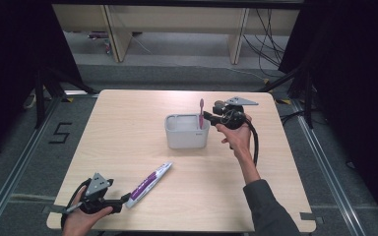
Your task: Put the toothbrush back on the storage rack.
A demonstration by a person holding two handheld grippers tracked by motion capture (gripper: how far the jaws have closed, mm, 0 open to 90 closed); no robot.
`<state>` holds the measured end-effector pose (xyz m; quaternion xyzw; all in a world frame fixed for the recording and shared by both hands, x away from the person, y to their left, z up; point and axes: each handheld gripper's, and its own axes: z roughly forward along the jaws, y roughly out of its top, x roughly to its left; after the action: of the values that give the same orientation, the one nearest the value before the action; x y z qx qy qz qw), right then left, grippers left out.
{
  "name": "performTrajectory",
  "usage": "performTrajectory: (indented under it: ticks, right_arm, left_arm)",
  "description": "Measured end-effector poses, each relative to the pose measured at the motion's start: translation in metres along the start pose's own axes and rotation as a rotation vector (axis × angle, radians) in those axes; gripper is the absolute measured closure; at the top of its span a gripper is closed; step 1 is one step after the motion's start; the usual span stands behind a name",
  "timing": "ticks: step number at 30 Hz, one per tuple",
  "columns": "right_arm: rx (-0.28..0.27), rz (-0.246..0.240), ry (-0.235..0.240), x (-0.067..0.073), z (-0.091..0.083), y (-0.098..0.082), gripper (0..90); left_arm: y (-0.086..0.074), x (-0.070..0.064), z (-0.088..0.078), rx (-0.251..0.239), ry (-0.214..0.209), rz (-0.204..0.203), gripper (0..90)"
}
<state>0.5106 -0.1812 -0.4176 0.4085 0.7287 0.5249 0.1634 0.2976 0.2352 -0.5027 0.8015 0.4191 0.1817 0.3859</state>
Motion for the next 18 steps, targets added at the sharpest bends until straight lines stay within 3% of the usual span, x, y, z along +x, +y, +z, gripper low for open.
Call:
performTrajectory:
  ticks: [2, 3, 7, 8, 11, 18]
  right_arm:
    - [0.016, 0.016, -0.009, 0.002, -0.003, -0.001, 42.9]
    - [0.014, -0.013, -0.008, 0.0, -0.004, -0.002, 42.1]
    - [0.007, 0.015, -0.009, 0.003, -0.014, -0.006, 40.2]
    - [0.004, -0.008, -0.004, 0.002, -0.016, -0.007, 39.9]
    - [0.012, 0.011, -0.005, 0.005, -0.027, -0.01, 38.4]
    - [0.009, -0.005, -0.006, 0.007, -0.039, -0.014, 37.7]
  left_arm:
    - [0.0, 0.0, 0.0, -0.008, -0.002, 0.0, 18.8]
    - [0.0, 0.0, 0.0, -0.008, -0.002, -0.001, 18.7]
    - [0.0, 0.0, 0.0, 0.001, 0.0, 0.0, 18.7]
    - [0.0, 0.0, 0.0, -0.002, 0.002, -0.003, 18.7]
    - [0.0, 0.0, 0.0, -0.003, 0.003, -0.006, 18.7]
    - [0.0, 0.0, 0.0, -0.002, 0.004, -0.006, 18.7]
